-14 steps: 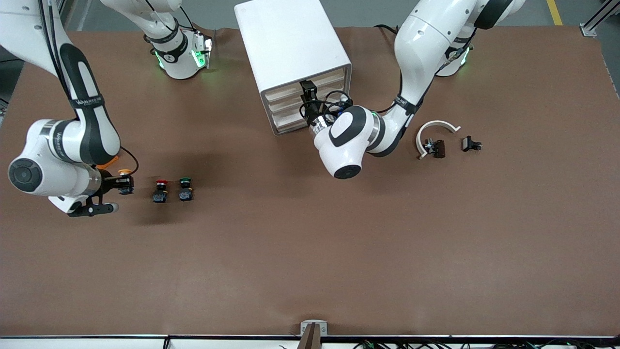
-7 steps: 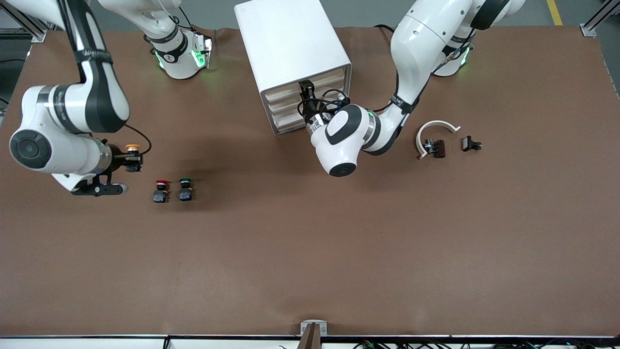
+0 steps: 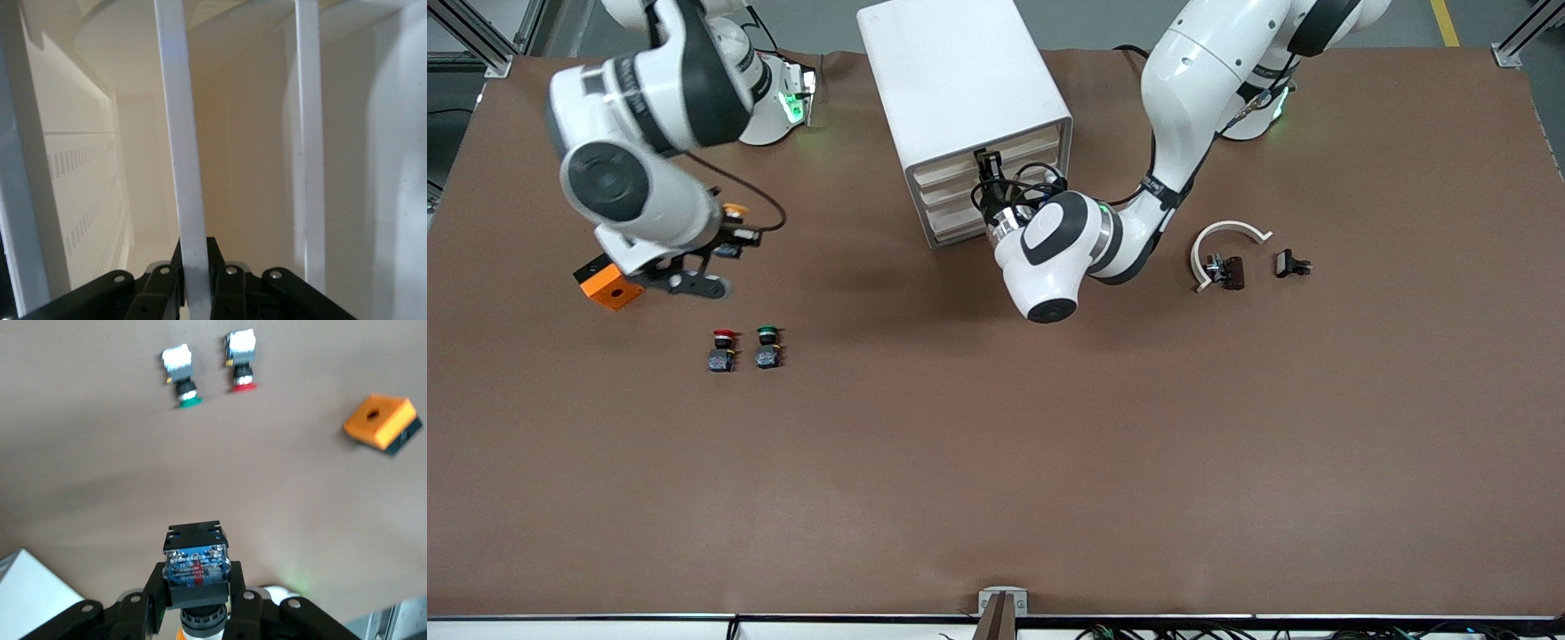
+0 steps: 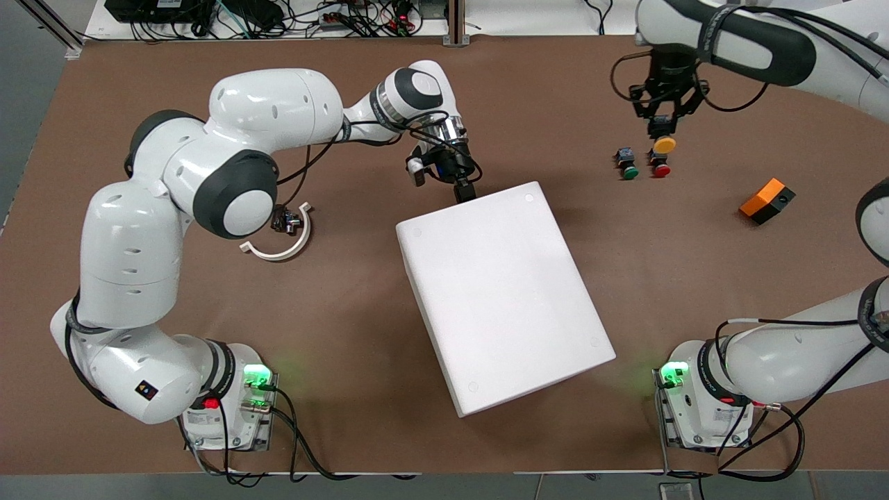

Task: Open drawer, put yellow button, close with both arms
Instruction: 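Carry the yellow button to the open drawer with the right gripper, then release the button into the drawer while the left gripper withdraws, then raise the right gripper away while the left gripper moves to the drawer front, then push the drawer closed with the left gripper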

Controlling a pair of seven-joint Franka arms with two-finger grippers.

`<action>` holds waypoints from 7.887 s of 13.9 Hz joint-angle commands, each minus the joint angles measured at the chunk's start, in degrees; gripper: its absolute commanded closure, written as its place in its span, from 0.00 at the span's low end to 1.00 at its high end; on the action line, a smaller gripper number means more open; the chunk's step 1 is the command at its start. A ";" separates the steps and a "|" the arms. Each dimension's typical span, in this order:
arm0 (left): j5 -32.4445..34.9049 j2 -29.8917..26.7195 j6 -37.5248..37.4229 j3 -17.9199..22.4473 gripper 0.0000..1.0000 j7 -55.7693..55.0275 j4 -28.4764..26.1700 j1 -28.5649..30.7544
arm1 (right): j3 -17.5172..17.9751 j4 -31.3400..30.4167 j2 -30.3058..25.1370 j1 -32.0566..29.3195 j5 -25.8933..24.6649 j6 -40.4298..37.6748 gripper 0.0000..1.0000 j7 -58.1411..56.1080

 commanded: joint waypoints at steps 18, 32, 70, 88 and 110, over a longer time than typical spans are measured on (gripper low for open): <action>0.18 -0.08 0.44 3.82 0.88 -4.07 6.68 5.97 | -0.66 12.97 7.24 24.90 13.92 7.70 0.61 67.43; 0.00 -0.17 1.06 9.54 0.44 -2.75 8.97 6.15 | -0.66 17.81 15.42 28.33 17.25 14.73 0.61 71.40; 39.10 -12.11 14.05 12.62 0.00 62.72 10.66 4.84 | -2.07 16.50 -7.87 -3.63 9.96 -14.99 0.00 3.88; 51.07 -26.18 42.19 0.40 0.00 64.67 -21.97 -2.55 | -1.89 18.43 -6.02 -20.19 3.55 -4.87 0.00 -27.65; 37.00 -23.37 41.49 -7.51 0.00 58.69 -23.11 -7.65 | -1.72 18.78 -5.93 -19.83 3.63 -4.61 0.00 -27.74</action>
